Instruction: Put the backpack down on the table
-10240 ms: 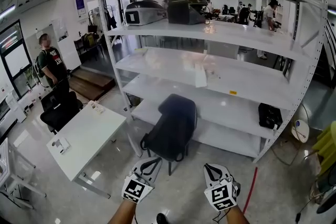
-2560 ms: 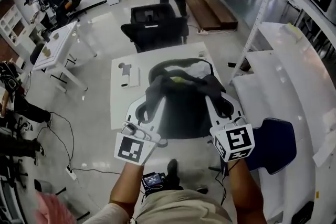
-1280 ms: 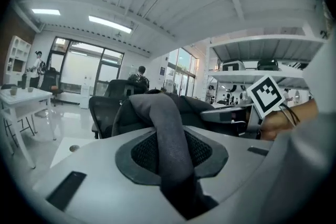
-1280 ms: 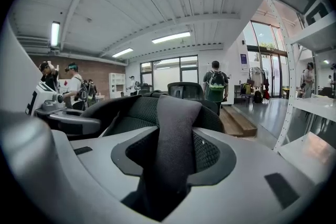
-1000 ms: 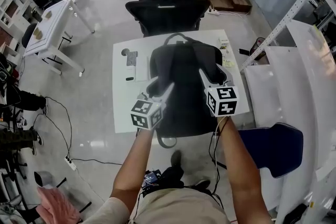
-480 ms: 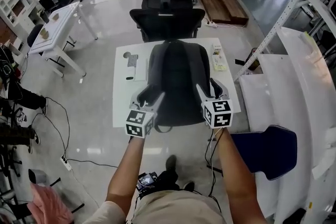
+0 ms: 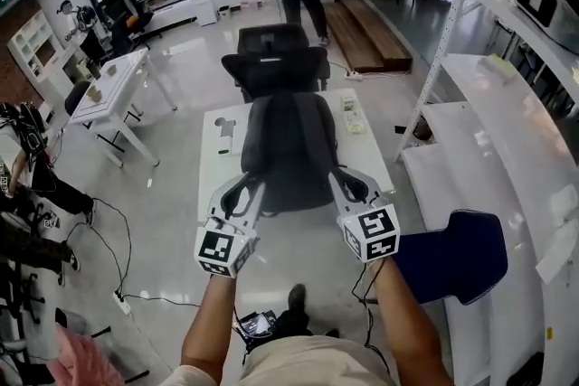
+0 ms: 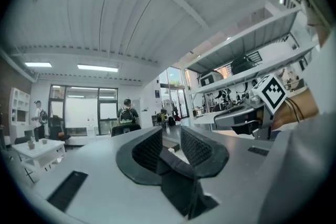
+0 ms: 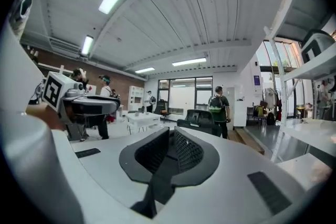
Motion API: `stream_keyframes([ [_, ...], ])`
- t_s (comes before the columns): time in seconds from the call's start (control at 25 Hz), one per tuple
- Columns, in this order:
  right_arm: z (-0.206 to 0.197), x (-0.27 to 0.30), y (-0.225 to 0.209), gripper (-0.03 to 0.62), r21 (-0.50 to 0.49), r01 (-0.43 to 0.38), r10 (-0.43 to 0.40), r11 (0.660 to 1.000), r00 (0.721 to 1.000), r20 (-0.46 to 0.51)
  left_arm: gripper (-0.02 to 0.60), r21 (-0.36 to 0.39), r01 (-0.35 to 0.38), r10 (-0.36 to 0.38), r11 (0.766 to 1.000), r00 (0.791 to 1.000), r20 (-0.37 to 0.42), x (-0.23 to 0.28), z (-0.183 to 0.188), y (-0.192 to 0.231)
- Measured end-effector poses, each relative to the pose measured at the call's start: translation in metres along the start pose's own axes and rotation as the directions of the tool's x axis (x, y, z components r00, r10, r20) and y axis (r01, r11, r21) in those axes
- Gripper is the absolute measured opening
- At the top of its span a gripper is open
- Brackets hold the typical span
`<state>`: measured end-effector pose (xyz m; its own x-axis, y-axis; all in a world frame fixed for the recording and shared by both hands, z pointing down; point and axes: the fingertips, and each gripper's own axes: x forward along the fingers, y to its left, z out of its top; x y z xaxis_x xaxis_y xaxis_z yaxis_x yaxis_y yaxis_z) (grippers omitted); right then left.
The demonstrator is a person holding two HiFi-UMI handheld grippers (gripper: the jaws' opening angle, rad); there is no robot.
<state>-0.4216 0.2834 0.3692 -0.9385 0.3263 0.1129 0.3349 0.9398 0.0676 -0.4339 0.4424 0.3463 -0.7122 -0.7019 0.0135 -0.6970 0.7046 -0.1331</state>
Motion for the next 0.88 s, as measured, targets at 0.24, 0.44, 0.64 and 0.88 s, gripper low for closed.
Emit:
stream_keyframes([
  [0.24, 0.050, -0.086, 0.057, 0.034, -0.098, -0.134, 0.138, 0.986, 0.990, 0.039, 0.029, 0.056, 0.024, -0.029, 0.998, 0.995, 0.096, -0.071, 0.073, -0.065],
  [0.44, 0.056, -0.142, 0.094, 0.026, -0.106, -0.225, 0.226, 0.969, 0.974, -0.005, 0.020, 0.077, 0.062, -0.069, 0.995, 0.995, 0.079, -0.113, 0.087, -0.111],
  [0.64, 0.047, -0.177, 0.114, 0.025, -0.122, -0.226, 0.224, 0.967, 0.974, -0.026, 0.020, 0.066, 0.040, -0.044, 0.997, 0.998, 0.053, -0.144, 0.082, -0.132],
  [0.88, 0.039, -0.200, 0.121, 0.025, -0.107, -0.223, 0.221, 0.969, 0.975, -0.027, 0.020, 0.055, 0.033, -0.036, 0.998, 0.998, 0.058, -0.166, 0.079, -0.143],
])
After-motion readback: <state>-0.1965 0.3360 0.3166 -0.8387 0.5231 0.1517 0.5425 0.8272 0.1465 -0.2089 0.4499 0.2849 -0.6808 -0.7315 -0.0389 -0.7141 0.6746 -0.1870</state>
